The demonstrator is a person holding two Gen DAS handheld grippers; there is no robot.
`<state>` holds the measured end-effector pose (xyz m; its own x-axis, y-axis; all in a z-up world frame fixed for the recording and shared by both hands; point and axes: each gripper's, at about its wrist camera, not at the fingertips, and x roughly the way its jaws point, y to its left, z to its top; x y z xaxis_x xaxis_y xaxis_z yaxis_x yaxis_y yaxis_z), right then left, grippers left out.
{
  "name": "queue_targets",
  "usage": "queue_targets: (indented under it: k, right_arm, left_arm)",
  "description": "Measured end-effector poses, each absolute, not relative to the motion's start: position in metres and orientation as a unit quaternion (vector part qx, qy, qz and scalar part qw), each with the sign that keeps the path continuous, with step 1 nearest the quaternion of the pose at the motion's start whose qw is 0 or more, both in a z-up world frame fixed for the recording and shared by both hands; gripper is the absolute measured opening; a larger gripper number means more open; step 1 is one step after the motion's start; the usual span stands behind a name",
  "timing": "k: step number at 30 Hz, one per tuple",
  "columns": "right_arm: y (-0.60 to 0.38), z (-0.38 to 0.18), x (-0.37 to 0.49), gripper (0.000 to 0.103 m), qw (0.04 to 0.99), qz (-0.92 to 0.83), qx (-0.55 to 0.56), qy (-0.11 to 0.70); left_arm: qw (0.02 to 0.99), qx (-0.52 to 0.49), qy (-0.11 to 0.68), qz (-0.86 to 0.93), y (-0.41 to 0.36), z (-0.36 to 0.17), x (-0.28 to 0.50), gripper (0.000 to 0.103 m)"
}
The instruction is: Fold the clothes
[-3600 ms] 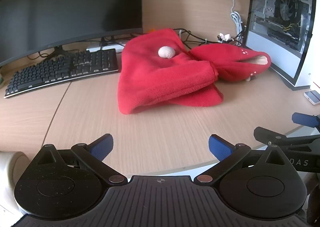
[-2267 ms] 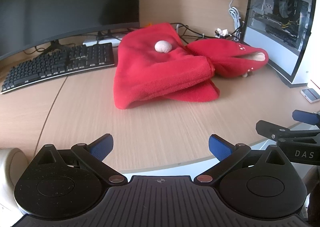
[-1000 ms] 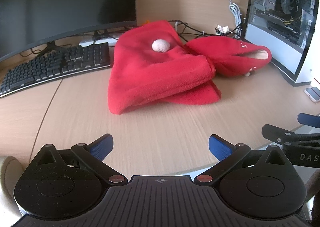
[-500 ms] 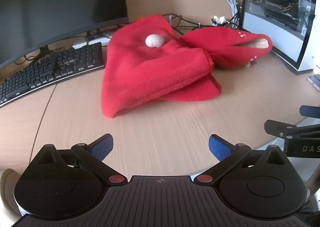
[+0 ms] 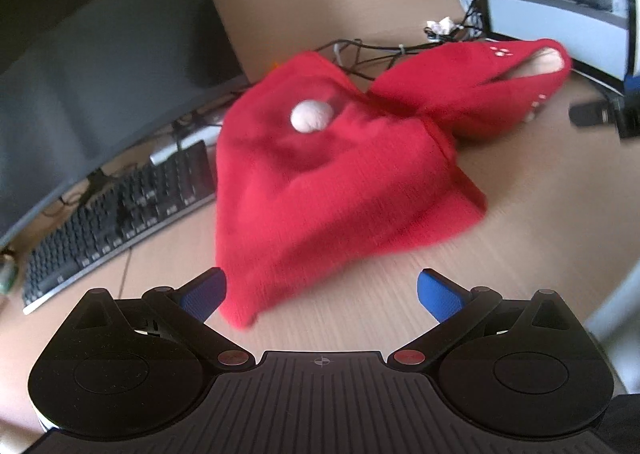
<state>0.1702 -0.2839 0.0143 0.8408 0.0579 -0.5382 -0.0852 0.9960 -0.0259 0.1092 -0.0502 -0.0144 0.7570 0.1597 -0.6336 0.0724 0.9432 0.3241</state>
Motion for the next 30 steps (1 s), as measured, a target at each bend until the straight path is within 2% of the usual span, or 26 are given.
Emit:
queue_targets:
  k: [6, 15, 24, 30]
  right_arm:
    - [-0.282, 0.005, 0.245, 0.103, 0.949, 0.089, -0.036, 0.3]
    - [-0.249, -0.04, 0.319, 0.103, 0.913, 0.178, -0.092, 0.355]
    - [-0.274, -0.049, 0.308, 0.103, 0.894, 0.212, -0.11, 0.378]
    - [-0.286, -0.047, 0.291, 0.103, 0.896, 0.162, -0.136, 0.39]
  left_arm:
    - [0.912, 0.19, 0.361, 0.045, -0.064, -0.013, 0.145, 0.103]
    - [0.889, 0.194, 0.408, 0.078, -0.082, -0.024, 0.185, 0.103]
    - [0.881, 0.197, 0.421, 0.092, -0.087, -0.023, 0.204, 0.103]
    - [0.898, 0.185, 0.387, 0.097, -0.075, -0.008, 0.206, 0.103]
